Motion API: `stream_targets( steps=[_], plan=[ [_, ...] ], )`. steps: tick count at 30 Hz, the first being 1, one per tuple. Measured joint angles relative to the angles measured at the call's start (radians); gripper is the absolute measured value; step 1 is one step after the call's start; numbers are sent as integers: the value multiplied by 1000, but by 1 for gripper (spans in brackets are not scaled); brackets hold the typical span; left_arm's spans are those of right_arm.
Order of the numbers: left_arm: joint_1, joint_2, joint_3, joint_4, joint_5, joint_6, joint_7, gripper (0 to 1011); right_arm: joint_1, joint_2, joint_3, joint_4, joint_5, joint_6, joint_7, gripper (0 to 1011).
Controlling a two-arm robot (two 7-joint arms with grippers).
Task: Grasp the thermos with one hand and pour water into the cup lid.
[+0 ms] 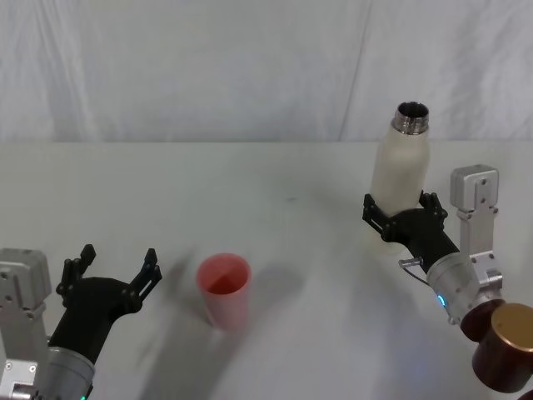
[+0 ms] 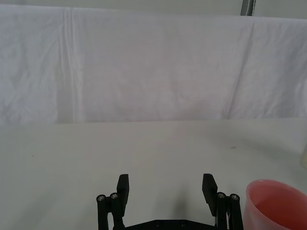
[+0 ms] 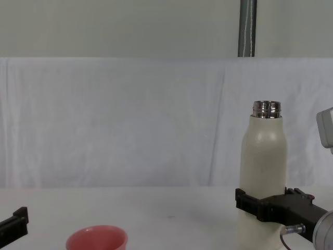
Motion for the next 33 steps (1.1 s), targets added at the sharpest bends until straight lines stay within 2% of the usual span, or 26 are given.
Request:
stream_targets(
  steps=[22,26,33],
  plan=[
    [0,0,0,0,0,0,0,1001,0,1,0,-2,0,1,0,949],
    [0,0,0,0,0,0,0,1001,16,-1,0,2,-6,0,-4,949],
    [0,0,0,0,0,0,0,1001,23,8,-11,-35,-29,7,-7,949]
  ],
)
